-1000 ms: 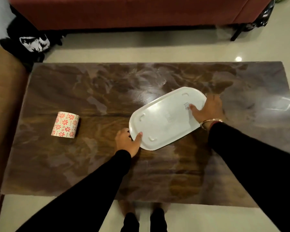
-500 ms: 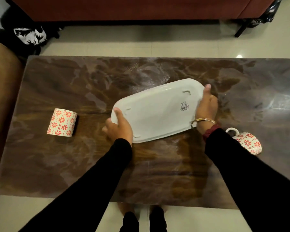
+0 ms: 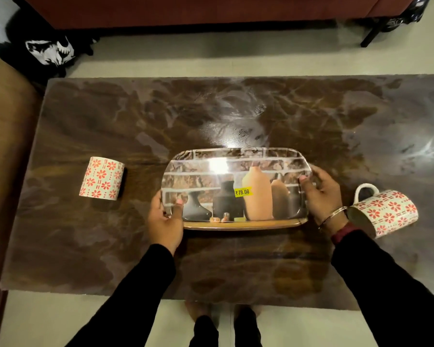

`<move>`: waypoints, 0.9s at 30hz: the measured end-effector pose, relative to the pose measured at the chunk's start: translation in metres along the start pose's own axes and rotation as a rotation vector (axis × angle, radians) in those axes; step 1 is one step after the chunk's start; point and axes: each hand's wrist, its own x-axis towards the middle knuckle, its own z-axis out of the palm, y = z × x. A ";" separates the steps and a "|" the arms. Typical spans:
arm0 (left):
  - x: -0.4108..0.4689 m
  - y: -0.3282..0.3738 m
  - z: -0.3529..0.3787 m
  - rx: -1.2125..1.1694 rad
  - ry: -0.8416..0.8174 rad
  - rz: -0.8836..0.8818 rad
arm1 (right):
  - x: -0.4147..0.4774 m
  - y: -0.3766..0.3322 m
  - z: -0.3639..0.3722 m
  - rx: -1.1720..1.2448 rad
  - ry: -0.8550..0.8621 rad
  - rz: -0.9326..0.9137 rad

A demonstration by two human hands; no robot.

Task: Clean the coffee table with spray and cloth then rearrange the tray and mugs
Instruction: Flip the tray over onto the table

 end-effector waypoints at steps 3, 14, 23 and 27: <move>0.009 -0.003 0.004 0.255 0.059 0.089 | 0.002 0.012 0.004 -0.198 0.062 -0.144; 0.014 -0.019 -0.004 0.448 0.138 0.229 | 0.005 0.027 0.016 -0.417 0.151 -0.183; 0.002 -0.025 -0.004 0.304 0.222 0.043 | -0.058 0.015 0.009 -0.142 0.407 -0.076; -0.022 -0.032 -0.002 0.371 0.260 0.129 | -0.094 0.020 0.000 0.025 0.635 0.236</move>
